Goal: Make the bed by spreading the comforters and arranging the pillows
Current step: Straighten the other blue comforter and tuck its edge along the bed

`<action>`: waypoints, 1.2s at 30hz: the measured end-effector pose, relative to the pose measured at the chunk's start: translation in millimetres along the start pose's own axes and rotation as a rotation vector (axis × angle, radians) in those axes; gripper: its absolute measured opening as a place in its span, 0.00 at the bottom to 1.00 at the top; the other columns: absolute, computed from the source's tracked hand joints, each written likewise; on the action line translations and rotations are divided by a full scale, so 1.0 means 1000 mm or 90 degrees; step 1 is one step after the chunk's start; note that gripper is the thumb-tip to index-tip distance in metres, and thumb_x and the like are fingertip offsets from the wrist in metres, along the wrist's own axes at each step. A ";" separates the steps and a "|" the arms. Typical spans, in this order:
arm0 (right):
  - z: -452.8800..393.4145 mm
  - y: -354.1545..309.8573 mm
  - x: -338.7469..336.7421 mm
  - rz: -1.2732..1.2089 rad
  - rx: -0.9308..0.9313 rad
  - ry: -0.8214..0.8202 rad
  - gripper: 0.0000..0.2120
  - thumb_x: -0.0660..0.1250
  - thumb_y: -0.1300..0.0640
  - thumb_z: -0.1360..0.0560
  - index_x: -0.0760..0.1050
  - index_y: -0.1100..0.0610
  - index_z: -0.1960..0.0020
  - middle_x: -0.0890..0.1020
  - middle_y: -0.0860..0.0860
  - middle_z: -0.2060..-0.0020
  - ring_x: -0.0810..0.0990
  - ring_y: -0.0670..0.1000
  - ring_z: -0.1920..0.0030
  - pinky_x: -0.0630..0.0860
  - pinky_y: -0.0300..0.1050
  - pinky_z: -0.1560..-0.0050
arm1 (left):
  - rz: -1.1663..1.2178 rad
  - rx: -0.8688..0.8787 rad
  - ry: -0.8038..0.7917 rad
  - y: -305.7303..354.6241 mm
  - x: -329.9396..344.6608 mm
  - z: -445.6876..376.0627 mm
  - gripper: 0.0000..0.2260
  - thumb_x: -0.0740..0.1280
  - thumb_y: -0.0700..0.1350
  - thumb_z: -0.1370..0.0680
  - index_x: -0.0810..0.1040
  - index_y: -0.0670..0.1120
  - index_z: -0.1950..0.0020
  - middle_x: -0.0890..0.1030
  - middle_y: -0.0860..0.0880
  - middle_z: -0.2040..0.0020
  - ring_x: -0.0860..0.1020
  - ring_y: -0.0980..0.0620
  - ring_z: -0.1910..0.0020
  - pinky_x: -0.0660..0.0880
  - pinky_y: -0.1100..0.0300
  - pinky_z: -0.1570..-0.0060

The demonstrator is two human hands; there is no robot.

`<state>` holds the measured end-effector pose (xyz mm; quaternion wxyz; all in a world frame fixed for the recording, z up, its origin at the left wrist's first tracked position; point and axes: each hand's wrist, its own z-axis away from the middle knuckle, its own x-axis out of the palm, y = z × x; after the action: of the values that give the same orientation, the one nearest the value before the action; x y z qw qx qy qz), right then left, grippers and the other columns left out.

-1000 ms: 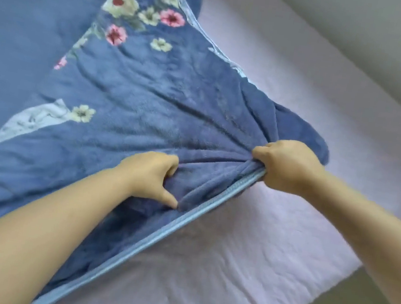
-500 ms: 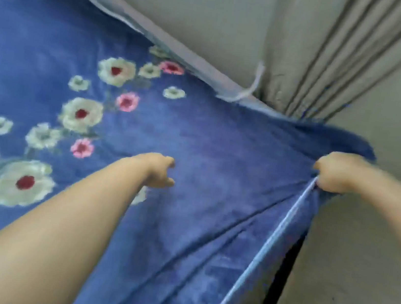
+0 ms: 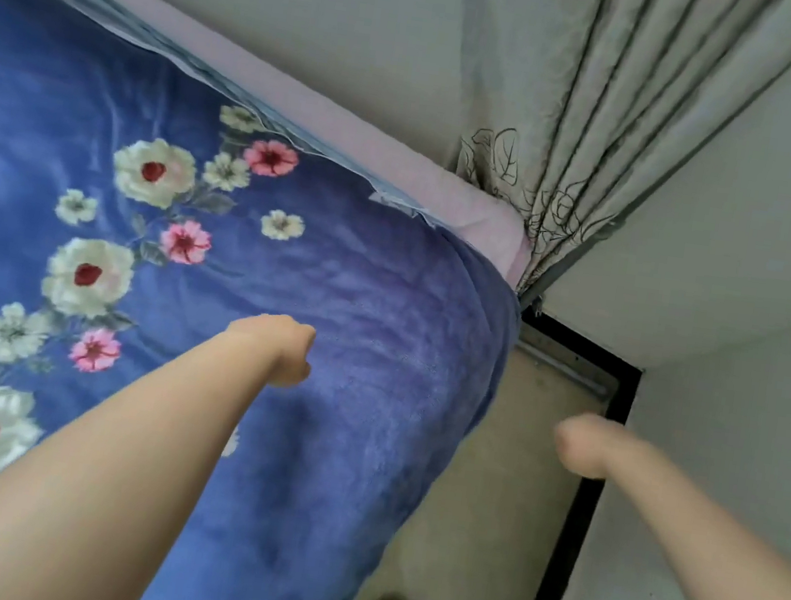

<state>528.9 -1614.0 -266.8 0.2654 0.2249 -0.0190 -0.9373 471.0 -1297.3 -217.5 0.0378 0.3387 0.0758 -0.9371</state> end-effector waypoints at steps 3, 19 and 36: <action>-0.001 -0.034 -0.050 -0.070 -0.082 0.180 0.12 0.55 0.62 0.25 0.75 0.58 0.47 0.78 0.59 0.42 0.76 0.57 0.42 0.70 0.43 0.52 | 0.012 -0.017 0.020 -0.011 -0.008 -0.013 0.18 0.56 0.47 0.20 0.65 0.47 0.30 0.69 0.44 0.32 0.69 0.43 0.33 0.70 0.51 0.39; -0.095 -0.090 -0.165 -0.439 -0.054 0.308 0.35 0.76 0.49 0.37 0.70 0.60 0.35 0.77 0.59 0.38 0.76 0.57 0.38 0.71 0.46 0.42 | 0.272 -0.053 0.129 -0.077 -0.006 -0.079 0.25 0.61 0.49 0.21 0.58 0.47 0.26 0.64 0.45 0.29 0.62 0.44 0.29 0.66 0.49 0.33; 0.072 0.007 -0.252 -0.670 -0.466 0.102 0.06 0.72 0.63 0.41 0.80 0.57 0.64 0.85 0.45 0.69 0.82 0.40 0.68 0.78 0.31 0.63 | 0.324 -0.006 0.687 -0.032 -0.122 -0.030 0.24 0.51 0.54 0.28 0.73 0.39 0.43 0.77 0.32 0.46 0.74 0.35 0.45 0.68 0.47 0.44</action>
<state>692.5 -1498.5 -97.0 -0.1700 0.1684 0.4344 -0.8684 579.8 -1258.3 -158.4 0.2189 0.7745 0.0052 -0.5935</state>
